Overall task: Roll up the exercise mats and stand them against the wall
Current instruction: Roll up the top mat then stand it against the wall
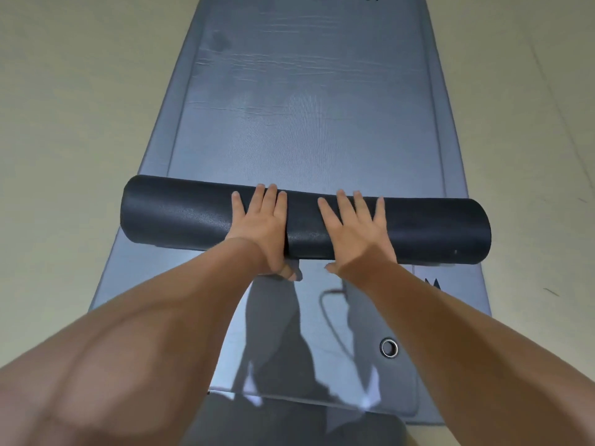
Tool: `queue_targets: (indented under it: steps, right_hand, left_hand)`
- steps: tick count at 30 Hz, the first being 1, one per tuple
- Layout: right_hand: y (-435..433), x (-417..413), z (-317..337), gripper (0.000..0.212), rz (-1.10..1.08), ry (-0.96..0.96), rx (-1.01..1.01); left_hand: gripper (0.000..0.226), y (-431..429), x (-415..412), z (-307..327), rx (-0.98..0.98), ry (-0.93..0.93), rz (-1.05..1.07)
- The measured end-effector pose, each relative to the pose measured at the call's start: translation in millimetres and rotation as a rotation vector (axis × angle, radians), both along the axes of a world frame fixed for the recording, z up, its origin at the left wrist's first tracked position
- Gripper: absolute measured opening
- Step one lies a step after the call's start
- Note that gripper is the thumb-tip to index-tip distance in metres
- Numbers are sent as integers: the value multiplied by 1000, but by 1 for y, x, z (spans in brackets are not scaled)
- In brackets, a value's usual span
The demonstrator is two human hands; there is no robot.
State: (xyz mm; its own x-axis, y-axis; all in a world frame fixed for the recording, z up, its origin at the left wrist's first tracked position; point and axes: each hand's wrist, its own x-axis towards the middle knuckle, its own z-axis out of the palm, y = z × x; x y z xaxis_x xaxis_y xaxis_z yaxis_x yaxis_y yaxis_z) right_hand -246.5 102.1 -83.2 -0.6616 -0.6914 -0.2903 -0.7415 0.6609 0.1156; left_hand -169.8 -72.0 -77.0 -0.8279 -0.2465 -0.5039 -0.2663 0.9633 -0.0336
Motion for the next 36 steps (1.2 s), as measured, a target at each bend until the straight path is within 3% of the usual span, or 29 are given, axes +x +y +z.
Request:
queue_targets:
  steps: [2,12,18,21,24,26,29,33,36]
  right_hand:
    - [-6,-7,0,112,-43,-55,50]
    - [-1,4,16,98,-65,-234,65]
    - [16,54,42,81,-46,-350,104]
    - [23,72,50,71,-23,-424,100]
    - [25,68,57,68,-22,-472,62]
    - [21,54,61,71,-52,-541,58]
    - [15,46,59,83,-85,-594,48]
    - [32,66,46,111,-42,-355,10]
    - [47,86,37,115,-10,-115,-140]
  left_hand:
    - [152,-1,-2,1,-16,6,-10]
    - [98,5,13,21,11,36,-53]
    - [91,15,59,37,113,-88,-62]
    - [99,22,80,50,96,-119,-98]
    - [110,45,111,53,-40,104,-112]
    - [109,63,130,50,-45,183,-59]
    - [117,73,140,37,3,140,61]
    - [139,70,132,23,32,111,99]
    - [147,61,114,23,43,106,106]
